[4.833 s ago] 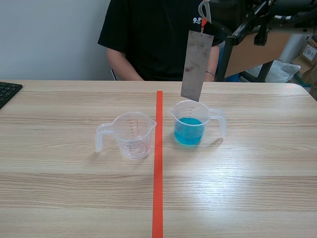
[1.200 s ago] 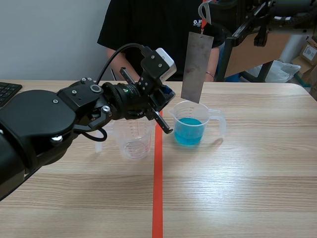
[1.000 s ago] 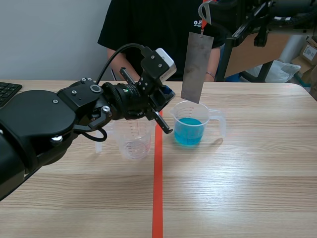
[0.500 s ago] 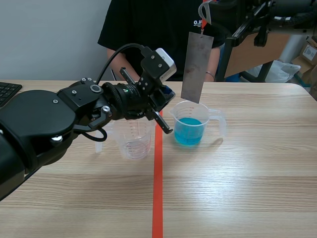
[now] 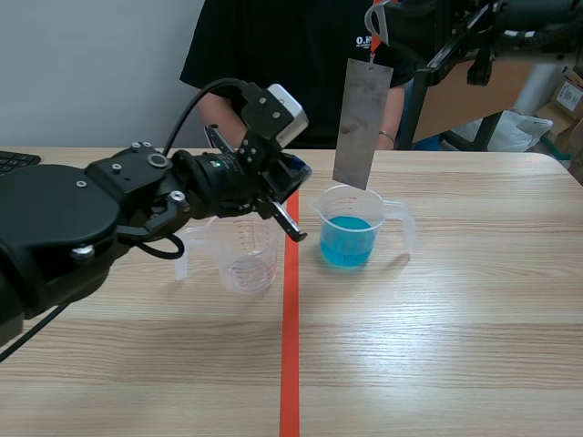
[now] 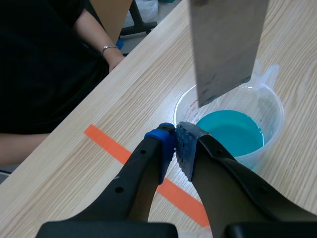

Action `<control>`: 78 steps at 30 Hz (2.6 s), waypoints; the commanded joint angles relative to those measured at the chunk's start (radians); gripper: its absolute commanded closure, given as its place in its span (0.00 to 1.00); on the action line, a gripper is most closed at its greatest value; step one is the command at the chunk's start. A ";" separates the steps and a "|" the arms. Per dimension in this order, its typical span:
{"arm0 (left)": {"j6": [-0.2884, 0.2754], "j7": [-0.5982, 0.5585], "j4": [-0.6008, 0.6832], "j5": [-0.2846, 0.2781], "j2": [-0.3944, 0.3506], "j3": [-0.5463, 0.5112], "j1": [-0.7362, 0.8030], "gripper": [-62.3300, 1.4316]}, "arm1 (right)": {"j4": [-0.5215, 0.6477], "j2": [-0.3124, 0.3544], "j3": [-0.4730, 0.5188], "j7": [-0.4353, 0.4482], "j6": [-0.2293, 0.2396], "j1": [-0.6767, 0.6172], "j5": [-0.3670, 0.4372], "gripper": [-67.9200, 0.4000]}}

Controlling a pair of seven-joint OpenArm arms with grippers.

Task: Do the redox reaction experiment.
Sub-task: 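Put the plate into the left beaker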

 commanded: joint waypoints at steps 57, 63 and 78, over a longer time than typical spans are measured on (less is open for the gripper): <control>0.103 -0.013 0.582 -0.206 -0.185 -0.935 1.634 0.90 | 0.012 -0.145 -0.162 -0.042 0.006 0.137 0.000 0.97; 0.103 -0.013 0.582 -0.206 -0.099 -0.935 1.633 0.90 | 0.012 -0.187 -0.228 -0.052 0.006 0.143 -0.018 0.97; 0.101 -0.005 0.582 -0.206 -0.033 -0.935 1.603 0.90 | 0.011 -0.223 -0.288 -0.052 0.006 0.142 -0.069 0.97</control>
